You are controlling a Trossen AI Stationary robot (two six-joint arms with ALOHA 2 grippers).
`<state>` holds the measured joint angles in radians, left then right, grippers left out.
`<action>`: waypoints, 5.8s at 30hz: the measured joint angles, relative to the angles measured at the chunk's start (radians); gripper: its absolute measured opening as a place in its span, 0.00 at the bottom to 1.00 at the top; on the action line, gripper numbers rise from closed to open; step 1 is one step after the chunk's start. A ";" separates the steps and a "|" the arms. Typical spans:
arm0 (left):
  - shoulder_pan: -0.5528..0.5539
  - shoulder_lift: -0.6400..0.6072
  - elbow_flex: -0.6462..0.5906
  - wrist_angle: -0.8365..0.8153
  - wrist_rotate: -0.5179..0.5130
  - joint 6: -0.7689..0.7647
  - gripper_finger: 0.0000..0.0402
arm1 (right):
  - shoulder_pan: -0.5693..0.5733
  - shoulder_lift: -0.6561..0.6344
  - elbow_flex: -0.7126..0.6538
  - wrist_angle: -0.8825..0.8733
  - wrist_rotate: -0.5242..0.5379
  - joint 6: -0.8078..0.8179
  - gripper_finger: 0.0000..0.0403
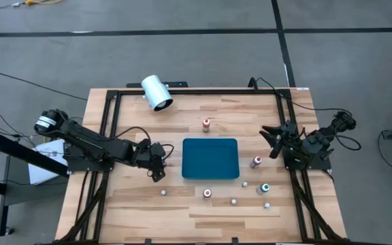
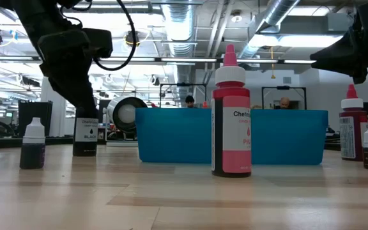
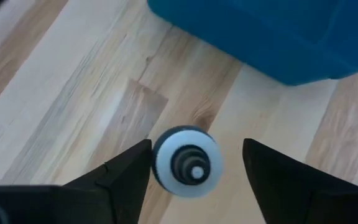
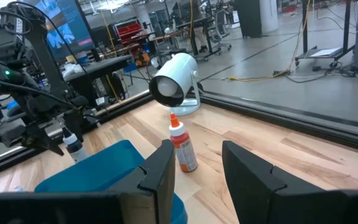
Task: Pick & Place food coloring
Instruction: Put the large black food coloring bottle into the blue bin, then put the large orange food coloring bottle into the blue bin
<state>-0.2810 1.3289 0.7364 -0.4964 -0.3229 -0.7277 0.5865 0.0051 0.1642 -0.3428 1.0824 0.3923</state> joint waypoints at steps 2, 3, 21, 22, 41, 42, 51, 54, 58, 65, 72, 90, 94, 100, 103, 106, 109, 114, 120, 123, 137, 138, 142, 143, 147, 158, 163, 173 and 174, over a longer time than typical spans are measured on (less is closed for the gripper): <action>0.000 0.000 0.000 0.000 0.000 0.005 0.56 | 0.000 0.000 0.000 -0.001 0.000 0.000 0.30; 0.000 0.000 0.000 0.001 -0.001 0.007 0.53 | 0.000 0.000 0.000 -0.001 0.000 0.000 0.30; 0.007 -0.006 0.003 -0.013 -0.048 -0.025 0.36 | 0.000 0.000 0.000 -0.016 0.000 0.000 0.30; 0.013 -0.008 0.011 -0.025 -0.049 -0.026 0.35 | 0.000 0.000 0.000 -0.016 0.000 0.000 0.30; 0.082 -0.071 0.476 -0.177 -0.109 0.172 0.34 | 0.000 0.000 0.000 -0.016 -0.001 0.000 0.30; 0.082 -0.071 0.495 -0.177 -0.109 0.179 0.34 | 0.000 0.000 0.000 -0.015 -0.001 0.000 0.30; 0.082 -0.071 0.553 -0.168 -0.134 0.186 0.34 | 0.000 0.000 0.000 -0.016 -0.003 0.000 0.30; 0.082 -0.062 0.553 -0.159 -0.133 0.185 0.34 | 0.000 0.000 0.000 -0.015 -0.003 0.000 0.30; 0.082 -0.012 0.554 -0.111 -0.123 0.196 0.34 | 0.000 0.000 0.000 -0.015 -0.003 0.000 0.30; 0.112 0.129 0.554 -0.028 -0.006 0.258 0.34 | 0.000 0.000 0.000 -0.015 -0.003 0.000 0.30; 0.150 0.231 0.553 -0.033 0.039 0.331 0.34 | 0.000 0.000 0.000 -0.015 -0.003 0.000 0.30; 0.229 0.411 0.554 -0.033 0.049 0.487 0.34 | 0.000 0.000 0.000 -0.015 -0.004 0.001 0.30; 0.229 0.445 0.552 -0.037 0.048 0.507 0.34 | 0.000 0.000 0.000 -0.016 -0.004 0.000 0.30; 0.229 0.459 0.550 -0.035 0.029 0.509 0.34 | 0.000 0.000 0.000 -0.019 -0.004 0.000 0.30; 0.229 0.459 0.550 -0.037 0.020 0.514 0.34 | 0.000 0.000 0.000 -0.020 -0.004 0.000 0.30; 0.229 0.459 0.550 -0.037 0.027 0.518 0.34 | 0.000 0.000 0.000 -0.023 -0.004 0.000 0.30; 0.229 0.459 0.550 -0.043 0.027 0.518 0.34 | 0.000 0.000 0.000 -0.023 -0.004 0.000 0.30; 0.229 0.459 0.550 -0.086 0.030 0.505 0.34 | 0.000 0.000 0.000 -0.023 -0.004 0.000 0.30; 0.225 0.458 0.514 -0.072 0.036 0.480 0.34 | 0.000 0.000 0.000 -0.024 -0.003 0.000 0.30; 0.225 0.456 0.491 -0.037 0.028 0.479 0.34 | 0.000 0.000 0.000 -0.023 -0.003 0.000 0.31; 0.227 0.455 0.484 -0.032 -0.004 0.479 0.37 | 0.000 0.000 0.000 -0.023 -0.003 0.000 0.31; 0.227 0.456 0.484 -0.032 -0.005 0.480 0.38 | 0.000 0.000 0.000 -0.024 -0.003 0.000 0.30; 0.227 0.458 0.482 -0.043 -0.037 0.487 0.44 | 0.000 0.000 0.000 -0.023 -0.003 0.000 0.31; 0.227 0.459 0.480 -0.046 -0.049 0.487 0.45 | 0.000 0.000 0.000 -0.023 -0.003 0.000 0.31; 0.227 0.460 0.481 -0.044 -0.095 0.481 0.50 | 0.000 0.000 0.000 -0.023 -0.003 0.000 0.30; 0.227 0.459 0.481 -0.047 -0.085 0.482 0.59 | 0.000 0.000 0.000 -0.023 -0.003 0.000 0.30; 0.227 0.440 0.483 -0.064 -0.084 0.481 0.63 | 0.000 0.000 0.000 -0.023 -0.003 0.000 0.30; 0.229 0.305 0.484 -0.131 -0.083 0.481 0.69 | 0.000 0.000 0.000 -0.023 -0.004 0.000 0.31; 0.229 0.283 0.491 -0.140 -0.083 0.481 0.70 | 0.000 0.000 0.000 -0.023 -0.004 0.000 0.31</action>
<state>-0.0525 1.6115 1.2269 -0.6368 -0.4057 -0.2463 0.5868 0.0053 0.1638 -0.3653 1.0786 0.3927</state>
